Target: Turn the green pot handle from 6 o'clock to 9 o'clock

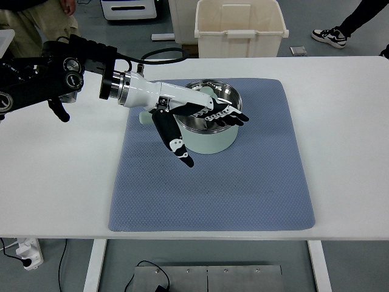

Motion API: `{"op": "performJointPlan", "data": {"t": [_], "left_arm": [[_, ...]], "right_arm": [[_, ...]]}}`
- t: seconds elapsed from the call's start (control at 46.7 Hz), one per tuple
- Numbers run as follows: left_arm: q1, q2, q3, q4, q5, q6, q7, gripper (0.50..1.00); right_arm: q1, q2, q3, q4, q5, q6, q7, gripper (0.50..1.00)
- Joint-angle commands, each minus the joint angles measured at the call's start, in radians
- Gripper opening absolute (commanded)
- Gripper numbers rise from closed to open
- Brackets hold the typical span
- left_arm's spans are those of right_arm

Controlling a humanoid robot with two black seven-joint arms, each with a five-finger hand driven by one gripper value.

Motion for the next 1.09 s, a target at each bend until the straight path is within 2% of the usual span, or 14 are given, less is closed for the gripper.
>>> {"op": "performJointPlan", "data": {"t": [0.0,0.514,0.728,0.985,1.071], "left_arm": [[0.005,0.0,-0.021,0.006,-0.085,0.0,0.0,1.0],[0.135,0.003,-0.082,0.249,-0.699,0.002,-0.006,1.0],[0.196,0.002,-0.096,0.328,-0.911,0.088,-0.008,1.0],[0.325,-0.008,-0.24,0.405,-1.018,0.27,-0.011,1.0],[0.376,-0.008,-0.301,0.414,-1.034,0.307,-0.011,1.0]], "right_arm": [[0.0,0.0,0.0,0.0,0.0,0.0,-0.002,1.0],[0.0,0.0,0.0,0.0,0.0,0.0,0.0,1.0],[0.0,0.0,0.0,0.0,0.0,-0.001,0.0,1.0],[0.0,0.0,0.0,0.0,0.0,0.0,0.0,1.0],[0.0,0.0,0.0,0.0,0.0,0.0,0.0,1.0]]}}
